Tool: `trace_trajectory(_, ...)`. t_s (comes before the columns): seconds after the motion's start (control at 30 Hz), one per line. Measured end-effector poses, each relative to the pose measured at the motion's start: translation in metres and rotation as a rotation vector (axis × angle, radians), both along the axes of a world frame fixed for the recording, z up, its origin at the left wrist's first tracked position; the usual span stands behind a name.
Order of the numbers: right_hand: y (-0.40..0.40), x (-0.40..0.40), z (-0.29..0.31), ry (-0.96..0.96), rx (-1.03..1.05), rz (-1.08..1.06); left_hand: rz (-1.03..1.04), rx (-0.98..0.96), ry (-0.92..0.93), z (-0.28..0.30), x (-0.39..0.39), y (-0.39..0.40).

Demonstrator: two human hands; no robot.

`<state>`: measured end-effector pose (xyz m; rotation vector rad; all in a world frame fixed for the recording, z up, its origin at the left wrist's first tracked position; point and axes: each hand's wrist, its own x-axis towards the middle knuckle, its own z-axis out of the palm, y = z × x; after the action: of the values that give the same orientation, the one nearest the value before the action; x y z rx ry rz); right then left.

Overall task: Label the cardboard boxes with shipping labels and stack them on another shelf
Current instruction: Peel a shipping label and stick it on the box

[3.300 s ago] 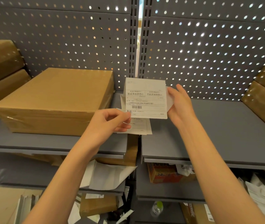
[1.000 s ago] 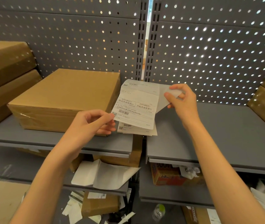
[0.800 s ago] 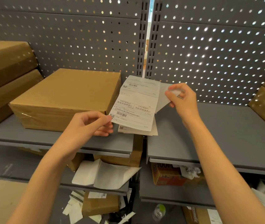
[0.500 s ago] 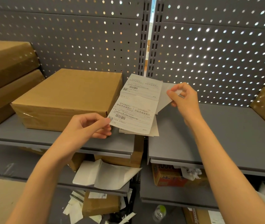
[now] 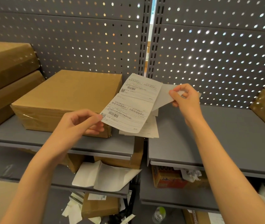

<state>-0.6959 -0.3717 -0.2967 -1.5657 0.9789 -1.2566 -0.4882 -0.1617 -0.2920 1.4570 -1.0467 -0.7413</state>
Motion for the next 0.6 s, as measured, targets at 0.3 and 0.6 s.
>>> trace_trajectory(0.3, -0.001, -0.002, -0.004, -0.044, 0.024, -0.013, 0.018, -0.007, -0.009, -0.001, 0.004, 0.002)
trace_trajectory(0.6, -0.001, -0.005, -0.008, -0.032, 0.03, -0.021, 0.094, -0.06, -0.04, 0.002, 0.012, 0.007)
